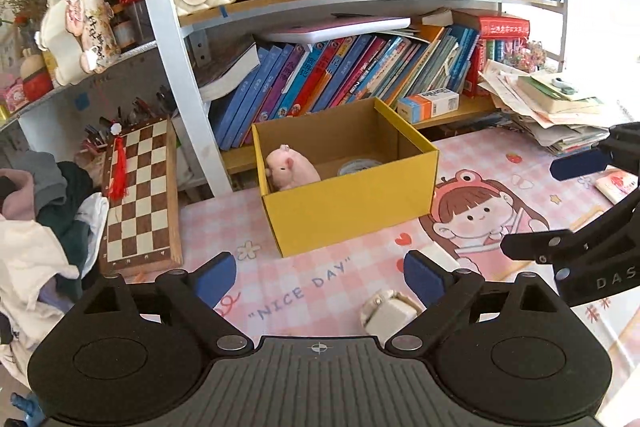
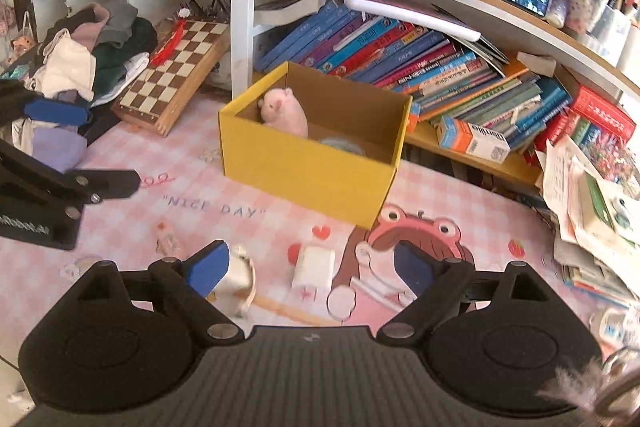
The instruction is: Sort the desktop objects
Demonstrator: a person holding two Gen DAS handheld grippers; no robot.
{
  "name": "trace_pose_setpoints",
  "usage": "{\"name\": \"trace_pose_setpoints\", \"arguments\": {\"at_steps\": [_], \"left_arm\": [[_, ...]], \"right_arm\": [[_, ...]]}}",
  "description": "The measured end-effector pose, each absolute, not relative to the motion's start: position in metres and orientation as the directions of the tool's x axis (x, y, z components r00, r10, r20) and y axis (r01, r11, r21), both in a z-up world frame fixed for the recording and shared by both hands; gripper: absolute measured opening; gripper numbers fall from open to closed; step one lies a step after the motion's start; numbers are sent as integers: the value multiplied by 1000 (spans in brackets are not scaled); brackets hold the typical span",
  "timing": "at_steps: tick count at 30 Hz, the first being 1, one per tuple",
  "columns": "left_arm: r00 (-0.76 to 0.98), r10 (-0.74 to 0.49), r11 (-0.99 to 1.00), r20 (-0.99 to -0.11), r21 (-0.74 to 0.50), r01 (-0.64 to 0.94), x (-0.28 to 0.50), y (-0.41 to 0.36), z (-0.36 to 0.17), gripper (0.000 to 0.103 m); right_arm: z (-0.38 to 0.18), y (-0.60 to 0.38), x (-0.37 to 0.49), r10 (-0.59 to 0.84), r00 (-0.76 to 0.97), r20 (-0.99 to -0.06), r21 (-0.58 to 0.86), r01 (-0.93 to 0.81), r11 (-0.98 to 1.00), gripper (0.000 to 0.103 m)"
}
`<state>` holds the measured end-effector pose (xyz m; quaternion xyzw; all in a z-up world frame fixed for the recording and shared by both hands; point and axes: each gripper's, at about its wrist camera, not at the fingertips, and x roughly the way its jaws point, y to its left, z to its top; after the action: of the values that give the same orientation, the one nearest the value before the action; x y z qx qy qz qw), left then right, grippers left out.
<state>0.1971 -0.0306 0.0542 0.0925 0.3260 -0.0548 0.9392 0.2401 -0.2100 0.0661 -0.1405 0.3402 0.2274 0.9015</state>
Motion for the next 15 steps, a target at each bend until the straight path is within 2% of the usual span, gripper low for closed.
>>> {"name": "trace_pose_setpoints", "arguments": {"at_steps": [15], "left_arm": [[773, -49, 977, -632, 132, 169, 142, -33, 26, 96]], "right_arm": [[33, -224, 182, 250, 705, -663, -102, -417, 903, 91]]}}
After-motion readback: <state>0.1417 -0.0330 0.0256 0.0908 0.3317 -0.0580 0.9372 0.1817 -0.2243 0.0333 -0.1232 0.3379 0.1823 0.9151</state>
